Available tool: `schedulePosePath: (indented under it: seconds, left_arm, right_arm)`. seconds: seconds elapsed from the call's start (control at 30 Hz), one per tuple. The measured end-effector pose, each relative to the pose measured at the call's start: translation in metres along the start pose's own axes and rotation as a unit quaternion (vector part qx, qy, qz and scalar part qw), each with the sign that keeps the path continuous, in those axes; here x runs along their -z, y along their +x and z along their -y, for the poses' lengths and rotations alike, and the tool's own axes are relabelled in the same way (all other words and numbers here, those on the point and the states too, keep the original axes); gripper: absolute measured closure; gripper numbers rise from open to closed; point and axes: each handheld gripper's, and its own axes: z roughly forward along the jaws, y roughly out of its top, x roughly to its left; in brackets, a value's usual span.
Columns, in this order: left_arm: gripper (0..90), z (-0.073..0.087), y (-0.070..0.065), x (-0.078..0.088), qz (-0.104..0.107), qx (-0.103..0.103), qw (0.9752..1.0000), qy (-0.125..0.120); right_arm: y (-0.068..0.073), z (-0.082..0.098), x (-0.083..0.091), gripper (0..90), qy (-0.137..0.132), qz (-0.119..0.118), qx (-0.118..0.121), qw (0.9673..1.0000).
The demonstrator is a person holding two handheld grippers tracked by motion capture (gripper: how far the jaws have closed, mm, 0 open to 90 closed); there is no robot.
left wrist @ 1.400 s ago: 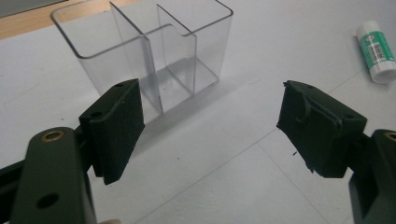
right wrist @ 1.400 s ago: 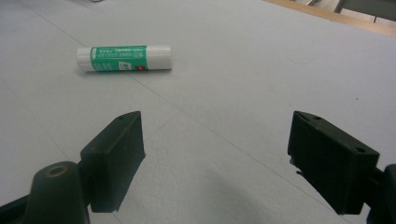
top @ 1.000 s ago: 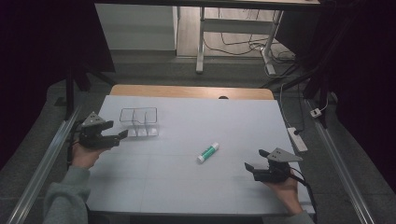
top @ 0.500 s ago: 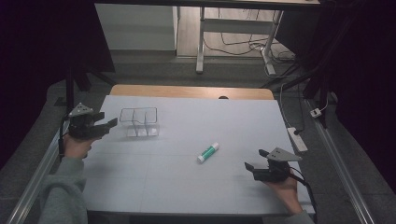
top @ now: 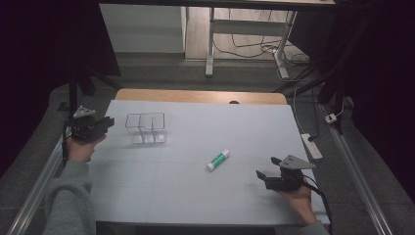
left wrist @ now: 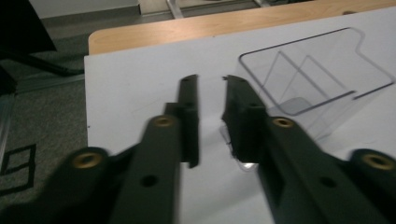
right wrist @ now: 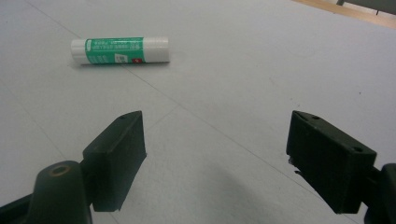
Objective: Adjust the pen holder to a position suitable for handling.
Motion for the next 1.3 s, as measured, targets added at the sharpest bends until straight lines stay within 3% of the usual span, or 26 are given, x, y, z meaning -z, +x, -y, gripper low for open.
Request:
schedulePosePath:
  seconds: [0.07, 0.3, 0.47, 0.83, 1.0, 1.3]
  left_arm:
    - [88.4, 0.001, 0.001, -0.007, 0.002, 0.003, 0.9999, 0.012]
    - [88.6, 0.0, -0.005, -0.032, 0.007, -0.013, 0.9992, 0.037]
    - [88.6, 0.002, -0.006, -0.043, 0.017, -0.009, 0.9989, 0.044]
    - [88.6, 0.006, -0.004, -0.048, 0.022, -0.018, 0.9981, 0.054]
    - [88.6, 0.008, -0.011, -0.057, 0.031, -0.034, 0.9965, 0.07]
    - [88.6, 0.008, -0.015, -0.06, 0.032, -0.037, 0.996, 0.075]
  right_arm:
    - [0.0, 0.0, 0.0, 19.6, 0.001, 0.001, 0.001, 1.0]
    - [0.0, 0.0, 0.0, 19.7, 0.0, 0.001, -0.001, 1.0]
    - [0.0, 0.0, 0.001, 20.2, -0.006, 0.006, 0.0, 1.0]
    - [0.0, -0.001, 0.002, 20.6, -0.007, 0.007, 0.0, 0.9999]
    - [0.001, 0.0, 0.001, 20.6, -0.008, 0.009, 0.002, 0.9999]
    - [0.001, 0.0, 0.002, 20.7, -0.008, 0.008, 0.004, 0.9999]
